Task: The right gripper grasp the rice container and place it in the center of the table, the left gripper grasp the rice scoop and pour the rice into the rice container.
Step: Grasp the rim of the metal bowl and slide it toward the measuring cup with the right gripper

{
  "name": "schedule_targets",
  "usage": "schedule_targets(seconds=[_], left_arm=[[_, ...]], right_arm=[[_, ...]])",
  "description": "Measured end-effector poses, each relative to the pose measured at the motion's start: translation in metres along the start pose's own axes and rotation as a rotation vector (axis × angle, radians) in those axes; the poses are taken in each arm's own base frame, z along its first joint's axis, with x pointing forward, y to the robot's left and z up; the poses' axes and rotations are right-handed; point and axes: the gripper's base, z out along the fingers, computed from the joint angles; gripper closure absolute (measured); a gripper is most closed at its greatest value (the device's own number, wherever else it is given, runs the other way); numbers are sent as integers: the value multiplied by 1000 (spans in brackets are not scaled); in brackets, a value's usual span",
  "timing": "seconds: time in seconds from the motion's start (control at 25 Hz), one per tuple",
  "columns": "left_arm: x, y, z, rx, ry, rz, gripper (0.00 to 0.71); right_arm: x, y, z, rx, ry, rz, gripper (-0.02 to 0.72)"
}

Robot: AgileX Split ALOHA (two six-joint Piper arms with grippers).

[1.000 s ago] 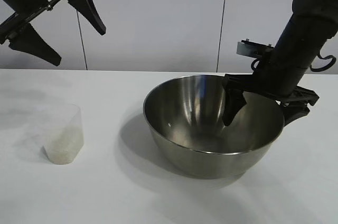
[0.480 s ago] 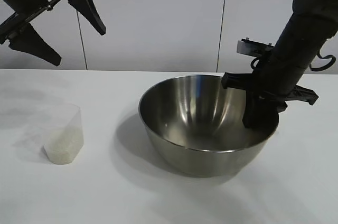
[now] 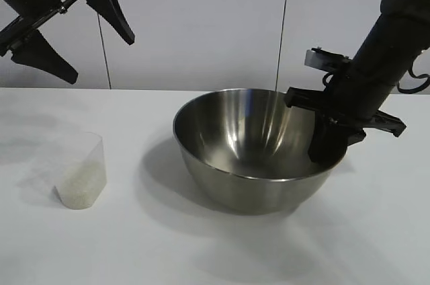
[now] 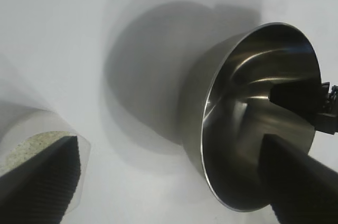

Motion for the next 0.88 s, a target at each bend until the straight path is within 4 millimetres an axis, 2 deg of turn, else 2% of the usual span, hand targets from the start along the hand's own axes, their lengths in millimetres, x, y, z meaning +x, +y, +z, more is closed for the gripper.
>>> schedule_targets(seconds=[0.16,0.56,0.88], left_arm=[[0,0,0,0,0,0,53],[0,0,0,0,0,0,53],[0,0,0,0,0,0,53]], right_arm=[[2,7,-1,-10,15,-22,694],[6,62,17,-44,20,-159,694],[10,66,46,-15,67,-192,694]])
